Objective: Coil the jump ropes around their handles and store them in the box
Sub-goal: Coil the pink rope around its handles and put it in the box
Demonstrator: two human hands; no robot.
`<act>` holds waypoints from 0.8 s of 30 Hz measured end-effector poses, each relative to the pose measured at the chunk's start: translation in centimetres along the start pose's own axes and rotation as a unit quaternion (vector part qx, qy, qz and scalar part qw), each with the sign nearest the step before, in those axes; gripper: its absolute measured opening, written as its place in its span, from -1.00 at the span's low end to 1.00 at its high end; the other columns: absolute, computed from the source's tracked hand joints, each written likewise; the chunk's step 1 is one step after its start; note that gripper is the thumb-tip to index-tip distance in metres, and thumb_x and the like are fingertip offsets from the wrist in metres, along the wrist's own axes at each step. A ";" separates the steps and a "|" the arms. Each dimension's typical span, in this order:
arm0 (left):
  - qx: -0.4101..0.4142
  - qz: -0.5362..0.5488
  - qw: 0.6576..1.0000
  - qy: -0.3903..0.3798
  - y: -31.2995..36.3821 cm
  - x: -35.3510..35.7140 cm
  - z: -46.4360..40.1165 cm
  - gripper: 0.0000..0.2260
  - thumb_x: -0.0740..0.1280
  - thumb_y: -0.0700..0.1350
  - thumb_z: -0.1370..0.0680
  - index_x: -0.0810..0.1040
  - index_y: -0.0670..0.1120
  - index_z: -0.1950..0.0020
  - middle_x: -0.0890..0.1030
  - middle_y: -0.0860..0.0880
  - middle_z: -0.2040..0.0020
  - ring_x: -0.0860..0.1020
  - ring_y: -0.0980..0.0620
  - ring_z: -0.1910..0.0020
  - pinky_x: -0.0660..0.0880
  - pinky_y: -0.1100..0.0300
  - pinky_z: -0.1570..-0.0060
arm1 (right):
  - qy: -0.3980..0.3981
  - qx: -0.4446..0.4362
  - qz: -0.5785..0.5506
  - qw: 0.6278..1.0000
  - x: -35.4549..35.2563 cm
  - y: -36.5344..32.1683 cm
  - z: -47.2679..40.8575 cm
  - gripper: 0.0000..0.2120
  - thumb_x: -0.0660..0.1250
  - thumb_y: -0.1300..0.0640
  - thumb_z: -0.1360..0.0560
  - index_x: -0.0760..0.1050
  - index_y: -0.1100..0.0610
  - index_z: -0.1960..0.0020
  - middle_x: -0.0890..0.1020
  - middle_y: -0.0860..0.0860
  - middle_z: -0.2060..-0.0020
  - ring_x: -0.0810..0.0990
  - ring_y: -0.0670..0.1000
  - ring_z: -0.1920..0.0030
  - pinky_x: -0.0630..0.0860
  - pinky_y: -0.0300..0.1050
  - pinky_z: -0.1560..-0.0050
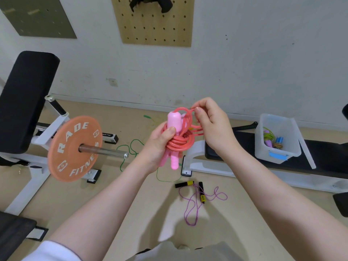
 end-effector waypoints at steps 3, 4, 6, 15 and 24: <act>0.017 -0.019 1.000 0.016 0.5 0.1 0.1 -0.06 0.54 0.30 -0.09 0.39 -0.32 -0.20 0.54 -0.10 0.14 0.56 0.11 0.39 0.48 0.30 0.47 | -0.009 -0.013 0.019 1.000 0.3 -0.3 0.2 -0.83 0.12 0.13 -0.61 0.37 0.09 0.15 0.48 -0.15 0.37 0.45 -0.11 0.30 0.46 -0.09 0.14; 0.019 -0.029 0.999 0.022 0.4 0.1 0.1 -0.13 0.54 0.31 -0.08 0.43 -0.26 -0.15 0.56 -0.07 0.16 0.56 0.11 0.37 0.49 0.29 0.44 | -0.017 -0.021 0.030 0.999 0.4 -0.5 0.3 -0.84 0.14 0.11 -0.60 0.36 0.08 0.15 0.49 -0.13 0.35 0.44 -0.15 0.31 0.41 -0.21 0.17; 0.014 -0.052 0.998 0.040 0.2 -0.2 0.2 -0.25 0.52 0.34 -0.08 0.48 -0.14 -0.05 0.59 0.00 0.21 0.56 0.08 0.33 0.48 0.20 0.41 | -0.025 -0.033 0.041 0.998 0.6 -0.5 0.5 -0.87 0.17 0.04 -0.56 0.34 0.07 0.12 0.51 -0.10 0.29 0.46 -0.12 0.30 0.35 -0.31 0.23; -0.020 -0.052 0.993 0.103 -0.9 -1.3 0.1 -0.50 0.42 0.20 -0.22 0.48 -0.11 0.02 0.58 -0.06 0.23 0.54 -0.02 0.32 0.41 0.06 0.28 | -0.012 -0.041 0.073 0.996 1.1 -0.1 0.7 -0.90 0.22 0.21 -0.55 0.48 0.20 -0.02 0.57 0.00 0.14 0.55 0.05 0.06 0.42 -0.12 0.05; -0.054 -0.073 0.989 0.115 -1.9 -2.0 -0.2 -0.66 0.41 0.06 -0.32 0.45 -0.14 0.09 0.57 -0.05 0.30 0.55 0.05 0.43 0.46 0.18 0.46 | -0.048 0.168 -0.123 0.977 3.2 4.3 0.8 -0.78 0.09 0.21 -0.61 0.51 0.07 0.01 0.60 0.03 0.13 0.56 0.02 0.10 0.55 -0.04 -0.04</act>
Point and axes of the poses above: each hand's wrist, its own z-axis away from the middle knuckle, its own x-axis out of the palm, y = z × x, the point moved 8 cm from there along -z, towards the middle knuckle
